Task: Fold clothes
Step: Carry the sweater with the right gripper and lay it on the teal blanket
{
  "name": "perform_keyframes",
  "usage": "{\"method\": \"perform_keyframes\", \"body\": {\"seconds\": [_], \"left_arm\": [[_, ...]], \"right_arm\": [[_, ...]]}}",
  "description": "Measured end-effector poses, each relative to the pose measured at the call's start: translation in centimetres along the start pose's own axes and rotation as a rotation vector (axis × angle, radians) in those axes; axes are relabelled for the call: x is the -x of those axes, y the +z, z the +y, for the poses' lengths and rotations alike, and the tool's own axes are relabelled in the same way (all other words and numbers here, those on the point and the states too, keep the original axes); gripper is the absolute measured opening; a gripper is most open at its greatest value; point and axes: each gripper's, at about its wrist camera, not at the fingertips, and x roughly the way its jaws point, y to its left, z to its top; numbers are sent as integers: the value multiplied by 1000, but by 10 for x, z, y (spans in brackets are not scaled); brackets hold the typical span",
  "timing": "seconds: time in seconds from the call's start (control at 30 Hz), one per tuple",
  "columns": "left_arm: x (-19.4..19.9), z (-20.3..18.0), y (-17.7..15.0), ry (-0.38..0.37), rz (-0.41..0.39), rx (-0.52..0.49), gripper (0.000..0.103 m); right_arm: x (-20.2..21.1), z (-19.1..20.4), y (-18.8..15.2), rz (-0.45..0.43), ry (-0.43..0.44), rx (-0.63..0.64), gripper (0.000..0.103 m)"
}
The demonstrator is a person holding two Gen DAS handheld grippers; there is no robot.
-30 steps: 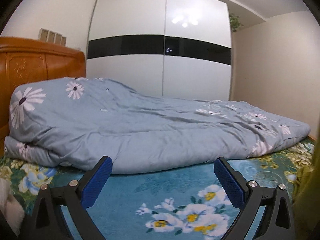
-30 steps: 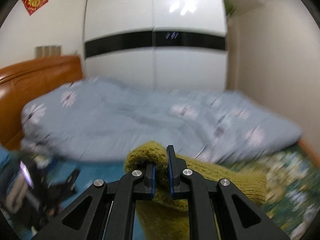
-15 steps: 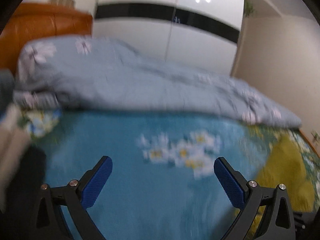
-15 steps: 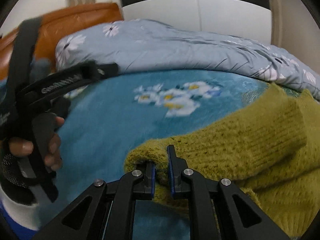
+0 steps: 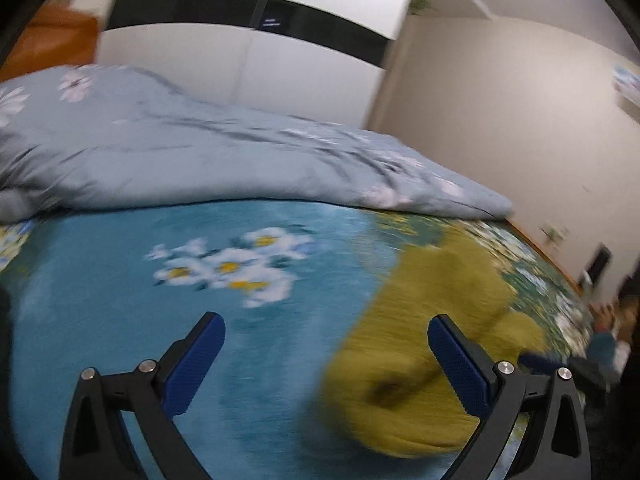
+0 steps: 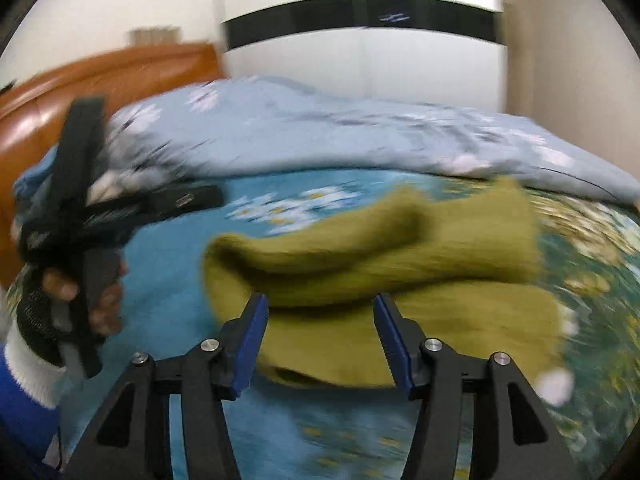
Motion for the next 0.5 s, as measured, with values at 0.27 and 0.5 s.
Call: {"method": "perform_keyframes", "body": {"seconds": [0.27,0.5], "left_arm": [[-34,-68,-10,77,51,-225,103],[-59,-79,-13,103,109,-245,99]], "right_arm": [[15,-92,-31,22,-110,-325,57],[10,-108,-40,56,-102,-364,57]]}}
